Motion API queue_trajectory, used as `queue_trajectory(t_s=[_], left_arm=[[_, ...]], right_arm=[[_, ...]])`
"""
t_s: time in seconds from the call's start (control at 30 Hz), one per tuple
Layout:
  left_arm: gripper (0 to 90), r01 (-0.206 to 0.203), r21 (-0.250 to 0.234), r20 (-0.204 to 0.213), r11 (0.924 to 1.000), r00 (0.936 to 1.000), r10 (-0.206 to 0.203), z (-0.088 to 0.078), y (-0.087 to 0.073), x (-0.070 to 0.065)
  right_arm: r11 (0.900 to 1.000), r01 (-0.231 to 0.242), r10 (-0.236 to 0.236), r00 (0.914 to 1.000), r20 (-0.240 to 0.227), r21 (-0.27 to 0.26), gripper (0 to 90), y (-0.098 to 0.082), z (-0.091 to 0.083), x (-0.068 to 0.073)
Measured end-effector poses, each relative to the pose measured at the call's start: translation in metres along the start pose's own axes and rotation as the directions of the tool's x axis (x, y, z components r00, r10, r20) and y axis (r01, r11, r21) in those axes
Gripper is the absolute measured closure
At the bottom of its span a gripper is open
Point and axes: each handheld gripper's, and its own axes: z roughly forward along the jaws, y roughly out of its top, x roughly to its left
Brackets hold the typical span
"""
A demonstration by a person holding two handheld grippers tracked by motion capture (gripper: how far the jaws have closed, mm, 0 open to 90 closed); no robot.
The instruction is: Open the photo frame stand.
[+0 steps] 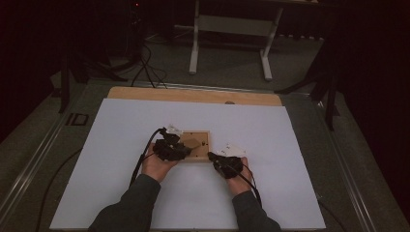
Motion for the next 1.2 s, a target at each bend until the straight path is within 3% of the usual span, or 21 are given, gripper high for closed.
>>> queue_trajectory(t_s=[0.17,0.33,0.43,0.57,0.73,0.9,1.0,1.2], left_arm=[[58.3,0.055,0.013,0.044,0.9984,0.9975,-0.056,0.006,0.004,0.004],[56.3,0.11,0.02,0.052,0.9937,0.9924,-0.111,0.014,0.008,0.007],[54.5,0.145,0.022,0.064,0.9892,0.9873,-0.146,0.016,0.009,0.011],[53.4,0.2,0.023,0.093,0.9796,0.9751,-0.201,0.019,0.009,0.018],[53.4,0.227,0.035,0.122,0.9734,0.9657,-0.229,0.023,0.013,0.021],[51.0,0.232,0.039,0.119,0.9719,0.9646,-0.235,0.025,0.015,0.021],[49.4,0.257,0.042,0.135,0.9654,0.956,-0.261,0.025,0.016,0.023],[50.8,0.278,0.059,0.137,0.9588,0.9491,-0.284,0.027,0.018,0.026]], right_arm=[[1.0,-0.002,0.002,1.0,0.0,0.0,89.9,0.0,0.0,0.0],[1.0,-0.002,0.002,1.0,-0.001,0.001,89.9,0.0,0.0,0.0],[1.0,-0.002,0.002,1.0,-0.001,0.0,89.9,0.0,0.0,0.0],[1.0,-0.002,0.002,1.0,-0.002,0.0,89.9,0.0,0.0,0.0],[1.0,-0.002,0.002,1.0,-0.002,0.0,89.8,0.0,0.0,0.0],[1.0,-0.002,0.002,1.0,-0.004,0.0,89.8,0.0,0.0,0.0],[1.0,-0.001,0.001,1.0,-0.006,-0.001,89.8,0.0,0.0,-0.001],[1.0,-0.002,0.002,1.0,-0.004,0.0,89.8,0.0,0.0,0.0]])
